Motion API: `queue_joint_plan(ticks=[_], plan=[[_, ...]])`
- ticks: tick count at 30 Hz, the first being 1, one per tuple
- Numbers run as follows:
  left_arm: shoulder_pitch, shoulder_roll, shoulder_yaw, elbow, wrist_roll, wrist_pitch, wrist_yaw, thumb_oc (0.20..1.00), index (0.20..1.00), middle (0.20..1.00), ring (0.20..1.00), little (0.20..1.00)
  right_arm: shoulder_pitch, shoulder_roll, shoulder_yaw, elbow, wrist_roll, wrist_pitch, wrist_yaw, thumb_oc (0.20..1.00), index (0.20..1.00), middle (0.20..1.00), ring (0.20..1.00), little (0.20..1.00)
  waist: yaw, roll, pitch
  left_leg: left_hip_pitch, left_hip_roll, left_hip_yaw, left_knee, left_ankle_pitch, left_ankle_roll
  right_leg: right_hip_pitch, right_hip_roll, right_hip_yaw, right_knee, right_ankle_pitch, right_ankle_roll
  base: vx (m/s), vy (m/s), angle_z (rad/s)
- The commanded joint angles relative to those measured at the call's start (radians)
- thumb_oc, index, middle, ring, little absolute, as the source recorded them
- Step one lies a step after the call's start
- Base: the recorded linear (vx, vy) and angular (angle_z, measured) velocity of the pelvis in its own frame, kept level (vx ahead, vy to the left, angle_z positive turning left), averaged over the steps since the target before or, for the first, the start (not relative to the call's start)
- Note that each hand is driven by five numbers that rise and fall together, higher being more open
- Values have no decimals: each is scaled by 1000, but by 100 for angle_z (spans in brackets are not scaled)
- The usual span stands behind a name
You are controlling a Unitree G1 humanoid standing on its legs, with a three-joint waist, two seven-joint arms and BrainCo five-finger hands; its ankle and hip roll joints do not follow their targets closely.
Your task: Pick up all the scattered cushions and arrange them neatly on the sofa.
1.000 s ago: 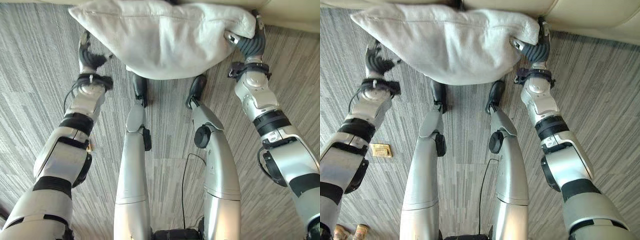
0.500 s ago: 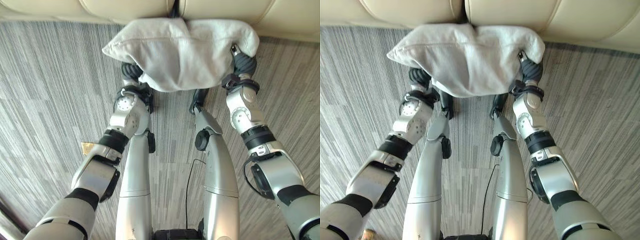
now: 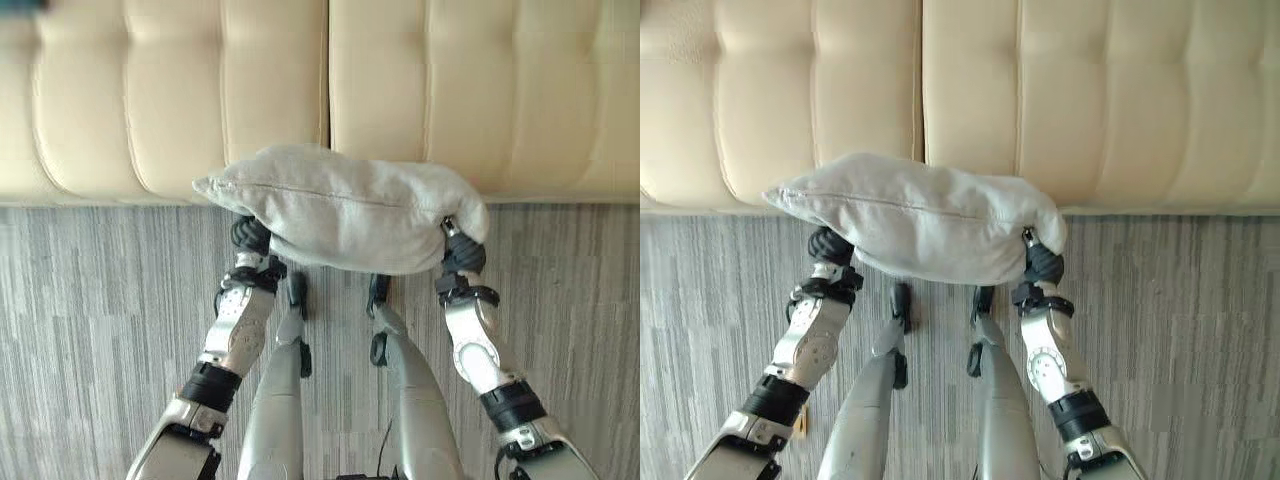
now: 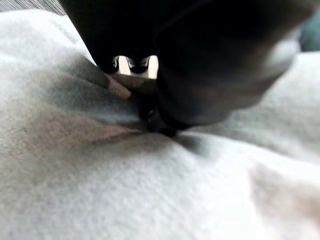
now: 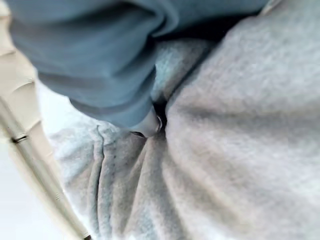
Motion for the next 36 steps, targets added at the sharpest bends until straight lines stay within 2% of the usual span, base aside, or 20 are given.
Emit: queue_joint_plan(ticks=[1, 2, 3, 4, 10, 12, 16, 19, 20, 21, 22, 23, 26, 28, 31, 32, 33, 34, 35, 36], plan=[[-90, -91, -133, -126, 47, -38, -158, 200, 200, 200, 200, 200, -84, 60, 120, -126, -80, 10, 146, 200, 200, 200, 200, 200, 10, 21, -62, 86, 10, -56, 9, -93, -81, 127, 2, -11, -38, -97, 77, 214, -123, -9], [-36, -79, -126, -159, 39, -35, -172, 200, 200, 200, 200, 200, -33, 47, 119, -160, -86, 17, 164, 200, 200, 200, 200, 200, 8, 25, -89, 170, 21, -54, -26, -89, -84, 206, 7, -11, -54, -104, 76, 118, -63, -5], [-35, -79, -126, -159, 39, -35, -172, 200, 200, 200, 200, 200, -33, 47, 119, -161, -87, 17, 164, 200, 200, 200, 200, 200, 7, 25, -90, 168, 20, -55, -29, -85, -83, 205, 6, -12, -58, -100, 76, 250, -133, -2], [30, -59, -122, -185, 28, -31, -189, 200, 200, 200, 200, 200, 22, 18, 112, -192, -106, 20, 178, 200, 200, 200, 200, 200, 4, 27, -116, 256, 38, -47, -60, -85, -90, 282, 15, -7, -68, -115, 76, 184, -88, -4], [156, -25, -110, -200, 8, -9, -203, 200, 200, 200, 200, 200, 131, -61, 67, -229, -219, 68, 170, 200, 200, 200, 200, 200, -6, 38, -192, 433, 68, -26, -92, -98, -107, 460, 50, -1, -107, -163, 66, 176, -105, -6], [176, -25, -112, -192, 9, 0, -200, 200, 200, 200, 200, 200, 146, -70, 57, -225, -242, 77, 159, 200, 200, 200, 200, 200, -3, 36, -191, 433, 75, -28, -26, -107, -112, 507, 56, -1, -116, -186, 52, 53, -83, -1], [202, -35, -112, -163, 13, 2, -179, 200, 200, 200, 200, 200, 134, -78, 57, -220, -272, 80, 135, 200, 200, 200, 200, 200, 24, 24, -156, 364, 47, -70, 217, -66, -129, 576, 46, -1, -123, -211, 29, 61, -75, 0], [206, -42, -111, -155, 13, 5, -172, 200, 200, 200, 200, 200, 131, -79, 49, -231, -282, 81, 130, 200, 200, 200, 200, 200, 31, 16, -161, 309, 30, -75, 214, -89, -113, 588, 37, 1, -133, -220, 34, 126, 8, 7], [222, -46, -110, -155, 19, 18, -169, 200, 200, 200, 200, 200, 141, -84, 42, -249, -292, 82, 126, 200, 200, 200, 200, 200, 40, 12, -183, 273, 43, -39, 120, -104, -85, 616, 33, -5, -159, -228, 45, 184, 41, 17], [222, -46, -110, -155, 19, 18, -169, 200, 200, 200, 200, 200, 141, -84, 42, -249, -292, 82, 126, 200, 200, 200, 200, 200, 40, 12, -183, 273, 42, -39, 119, -103, -85, 616, 33, -5, -159, -228, 45, 377, 126, 10], [229, -42, -104, -156, 32, 31, -161, 200, 200, 200, 200, 200, 148, -85, 35, -250, -298, 84, 110, 200, 200, 200, 200, 200, 57, 21, -198, 236, 53, -7, 4, -47, -85, 647, 45, -4, -180, -239, 50, 283, 143, 23], [227, -40, -102, -155, 43, 36, -154, 200, 200, 200, 200, 200, 146, -80, 34, -244, -305, 86, 99, 200, 200, 200, 200, 200, 67, 22, -199, 205, 52, -1, -26, -29, -88, 657, 50, 2, -184, -244, 52, 288, 143, 9], [249, -33, -92, -163, 46, 42, -169, 200, 200, 200, 200, 200, 160, -70, 34, -243, -314, 90, 111, 200, 200, 200, 200, 200, 71, 20, -215, 230, 52, -22, -71, -13, -83, 679, 55, 18, -187, -253, 63, 282, 167, -22], [268, 2, -76, -164, 89, 52, -178, 200, 200, 200, 200, 200, 165, -62, 37, -235, -334, 105, 120, 200, 200, 200, 200, 200, 73, 0, -231, 245, 37, -15, -52, -29, -63, 683, 27, 47, -183, -247, 78, 280, 221, -48], [292, 52, -32, -195, 172, 57, -182, 200, 200, 200, 200, 200, 177, -50, 25, -237, -349, 111, 138, 200, 200, 200, 200, 200, 87, -24, -236, 274, 19, 5, -40, -67, -29, 658, 0, 77, -108, -235, 101, 215, 184, -52], [292, 53, -32, -195, 172, 57, -182, 200, 200, 200, 200, 200, 177, -50, 25, -237, -349, 111, 138, 200, 200, 200, 200, 200, 88, -24, -236, 274, 19, 6, -40, -67, -29, 658, 0, 78, -107, -235, 101, 141, 137, -11], [292, 66, -19, -200, 204, 56, -174, 200, 200, 200, 200, 200, 177, -47, 17, -237, -360, 109, 136, 200, 200, 200, 200, 200, 89, -29, -233, 292, 11, 11, -43, -79, -17, 642, -7, 84, -55, -214, 113, 131, 181, 4], [288, 88, 0, -213, 250, 49, -159, 200, 200, 200, 200, 200, 169, -41, 8, -238, -374, 108, 136, 200, 200, 200, 200, 200, 84, -26, -225, 318, 2, 23, -47, -98, 5, 588, -22, 90, 67, -148, 136, 169, 228, -6], [287, 94, 8, -222, 267, 45, -156, 200, 200, 200, 200, 200, 168, -34, 1, -242, -378, 108, 133, 200, 200, 200, 200, 200, 84, -21, -226, 331, -1, 31, -51, -106, 15, 562, -30, 86, 118, -121, 146, 104, 164, -9], [287, 94, 8, -222, 267, 45, -156, 200, 200, 200, 200, 200, 168, -34, 1, -242, -378, 108, 133, 200, 200, 200, 200, 200, 84, -21, -226, 331, -1, 31, -51, -106, 15, 561, -30, 86, 118, -121, 146, 153, 148, -9]])
